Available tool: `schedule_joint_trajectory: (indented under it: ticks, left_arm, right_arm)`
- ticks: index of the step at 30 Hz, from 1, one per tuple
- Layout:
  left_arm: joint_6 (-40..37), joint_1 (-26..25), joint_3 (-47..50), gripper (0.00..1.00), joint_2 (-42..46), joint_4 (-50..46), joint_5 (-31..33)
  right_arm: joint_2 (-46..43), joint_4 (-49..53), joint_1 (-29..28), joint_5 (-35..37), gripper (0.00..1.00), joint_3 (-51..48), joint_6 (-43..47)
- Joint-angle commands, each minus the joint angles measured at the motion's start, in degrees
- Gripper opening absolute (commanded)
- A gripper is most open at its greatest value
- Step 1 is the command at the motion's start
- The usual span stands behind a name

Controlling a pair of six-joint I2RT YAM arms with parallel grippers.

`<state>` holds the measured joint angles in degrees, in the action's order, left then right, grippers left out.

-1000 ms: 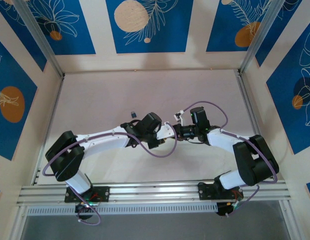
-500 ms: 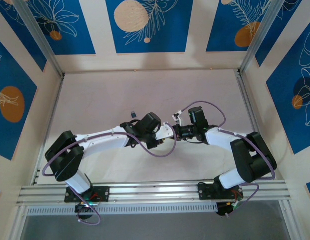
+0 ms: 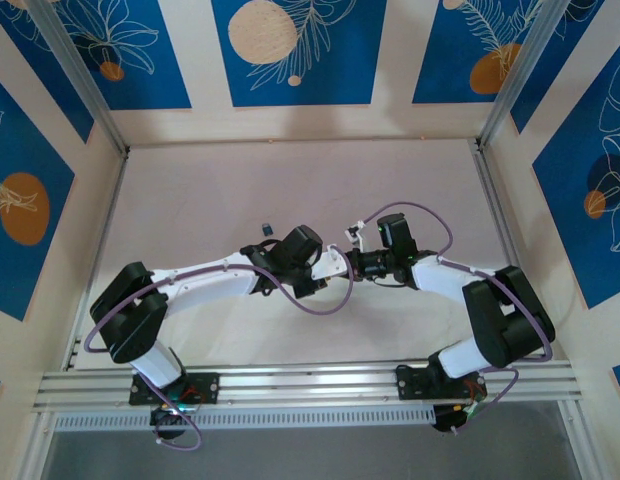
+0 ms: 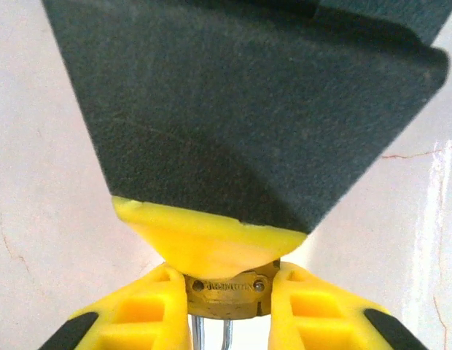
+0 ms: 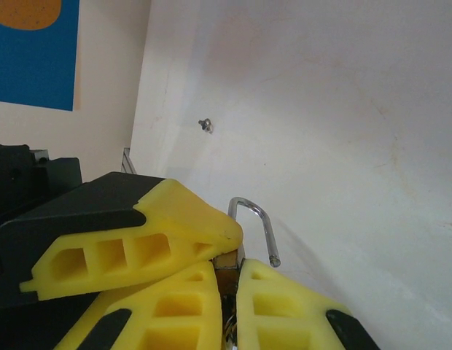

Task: Unlock with the key

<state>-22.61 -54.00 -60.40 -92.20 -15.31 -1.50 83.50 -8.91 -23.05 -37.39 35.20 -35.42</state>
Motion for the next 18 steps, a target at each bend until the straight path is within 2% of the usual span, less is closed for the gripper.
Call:
schedule_joint_trajectory:
  ticks: [1, 3, 11, 15, 18]
  left_arm:
    - [-0.19, -0.06, -1.9, 0.25, 1.15, 3.53, -1.1]
    - [-0.3, -0.06, -1.88, 0.3, 1.1, 3.55, -1.01]
    - [-1.38, -0.04, -1.25, 0.62, 1.67, 3.4, 0.86]
    - [-1.51, -0.06, -0.92, 0.67, 2.54, 2.5, 1.29]
    - [-1.75, -0.06, -0.36, 0.67, 3.83, 0.63, 2.33]
  right_arm:
    - [-1.89, 0.68, -0.88, -1.13, 0.0, 1.25, 0.57]
    - [-2.19, 0.81, -0.84, -0.85, 0.0, 1.15, 0.48]
    - [-3.03, 2.31, -0.24, 1.33, 0.0, 1.01, 1.03]
    - [-3.25, 2.51, 0.42, 2.36, 0.0, 0.92, 0.97]
    - [-3.68, 2.61, 1.31, 3.3, 0.0, 0.93, 0.94]
